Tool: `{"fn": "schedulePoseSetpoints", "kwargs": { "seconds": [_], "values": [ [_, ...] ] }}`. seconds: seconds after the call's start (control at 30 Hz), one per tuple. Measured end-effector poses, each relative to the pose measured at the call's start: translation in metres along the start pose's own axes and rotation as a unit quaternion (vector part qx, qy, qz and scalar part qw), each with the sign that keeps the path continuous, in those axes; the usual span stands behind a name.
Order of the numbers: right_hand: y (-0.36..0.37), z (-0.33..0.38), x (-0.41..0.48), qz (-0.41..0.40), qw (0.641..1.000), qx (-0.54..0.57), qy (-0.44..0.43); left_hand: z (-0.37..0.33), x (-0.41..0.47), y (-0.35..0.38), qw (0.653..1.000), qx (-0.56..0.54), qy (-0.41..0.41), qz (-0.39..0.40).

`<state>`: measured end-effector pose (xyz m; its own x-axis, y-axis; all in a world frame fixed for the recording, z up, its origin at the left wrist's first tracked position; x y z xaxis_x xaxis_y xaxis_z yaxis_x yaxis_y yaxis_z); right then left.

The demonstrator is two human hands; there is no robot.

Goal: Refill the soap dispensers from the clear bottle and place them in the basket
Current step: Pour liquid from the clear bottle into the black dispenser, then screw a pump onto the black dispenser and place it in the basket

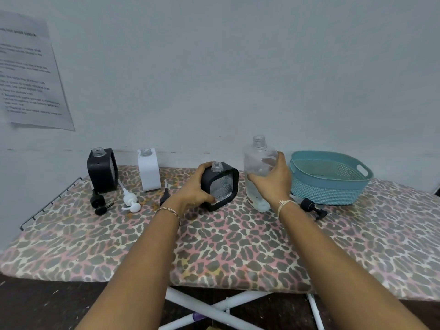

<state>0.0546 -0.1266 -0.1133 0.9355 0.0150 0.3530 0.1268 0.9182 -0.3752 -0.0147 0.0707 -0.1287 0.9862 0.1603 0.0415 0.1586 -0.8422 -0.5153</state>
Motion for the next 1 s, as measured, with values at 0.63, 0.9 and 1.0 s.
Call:
{"fn": "schedulePoseSetpoints", "kwargs": {
  "seconds": [0.63, 0.9, 1.0],
  "values": [
    [0.004, -0.022, 0.002, -0.035, 0.999, 0.007, 0.028, -0.007, -0.004, -0.004, 0.999, -0.003, -0.006, 0.033],
    [-0.001, 0.000, -0.036, -0.166, 0.986, -0.003, -0.013, -0.004, -0.020, 0.000, 0.994, 0.049, 0.040, -0.092],
    [0.006, 0.006, -0.056, -0.178, 0.983, -0.022, -0.041, -0.003, -0.035, -0.004, 0.986, 0.009, 0.049, -0.162]
  ]
}}
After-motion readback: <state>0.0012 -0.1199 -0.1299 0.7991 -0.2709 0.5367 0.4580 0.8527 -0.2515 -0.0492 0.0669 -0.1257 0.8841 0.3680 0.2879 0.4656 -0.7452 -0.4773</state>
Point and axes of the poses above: each hand's wrist, its own x-axis towards the middle knuckle, its own y-axis out of the palm, z = x × y, the point moved 1 cm from there along x, towards the middle knuckle, and after that the axes turned 2 degrees about y, right-handed, at the moved point
